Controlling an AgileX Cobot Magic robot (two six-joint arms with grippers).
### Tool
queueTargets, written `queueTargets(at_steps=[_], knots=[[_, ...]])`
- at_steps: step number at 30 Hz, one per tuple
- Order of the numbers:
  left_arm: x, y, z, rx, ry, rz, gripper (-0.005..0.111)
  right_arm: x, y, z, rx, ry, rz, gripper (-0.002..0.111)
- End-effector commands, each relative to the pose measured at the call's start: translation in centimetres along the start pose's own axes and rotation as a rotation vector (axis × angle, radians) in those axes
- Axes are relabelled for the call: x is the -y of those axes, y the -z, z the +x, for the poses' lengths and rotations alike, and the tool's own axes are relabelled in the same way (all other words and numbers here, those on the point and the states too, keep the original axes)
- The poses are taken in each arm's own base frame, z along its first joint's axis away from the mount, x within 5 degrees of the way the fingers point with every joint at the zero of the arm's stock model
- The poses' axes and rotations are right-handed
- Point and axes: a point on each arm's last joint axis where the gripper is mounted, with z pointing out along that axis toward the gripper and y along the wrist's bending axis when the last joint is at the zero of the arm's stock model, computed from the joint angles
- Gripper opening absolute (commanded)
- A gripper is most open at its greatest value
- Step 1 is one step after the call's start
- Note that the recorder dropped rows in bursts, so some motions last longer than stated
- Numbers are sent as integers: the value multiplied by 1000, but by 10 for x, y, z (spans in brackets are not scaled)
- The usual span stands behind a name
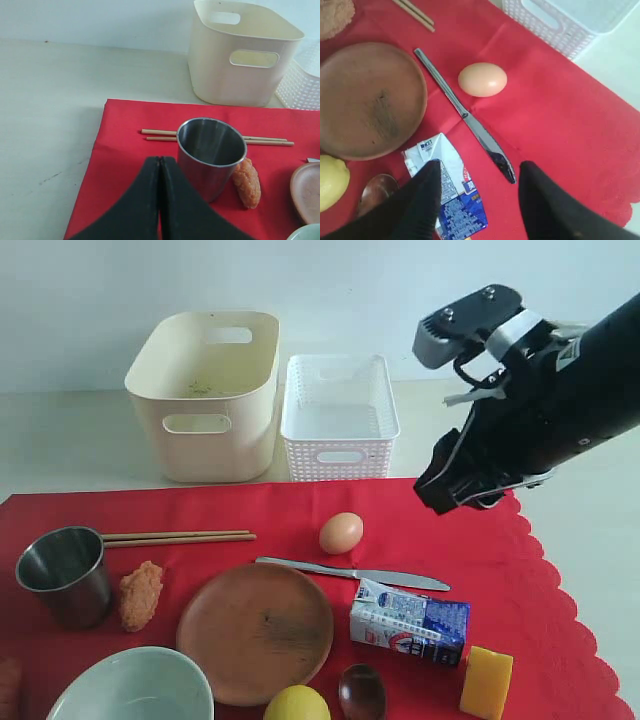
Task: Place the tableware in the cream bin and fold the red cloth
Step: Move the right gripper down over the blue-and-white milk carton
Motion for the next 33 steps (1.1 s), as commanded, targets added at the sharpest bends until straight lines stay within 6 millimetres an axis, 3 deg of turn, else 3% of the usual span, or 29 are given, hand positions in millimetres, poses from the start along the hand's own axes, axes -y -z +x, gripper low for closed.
queueTargets(at_steps=[1,7,16,25,33], knots=[[0,0,0,11,0,-2,0,1,-11,0,-30,81,-15,60],[0,0,0,11,0,-2,0,3,-26,3,-81,187,-38,73],[0,0,0,11,0,-2,0,3,-53,10,-154,401,-138,73],[0,0,0,11,0,-2,0,1,-73,17,-207,406,-219,73],[0,0,0,11,0,-2,0,-19,-86,20,-271,494,-237,79]])
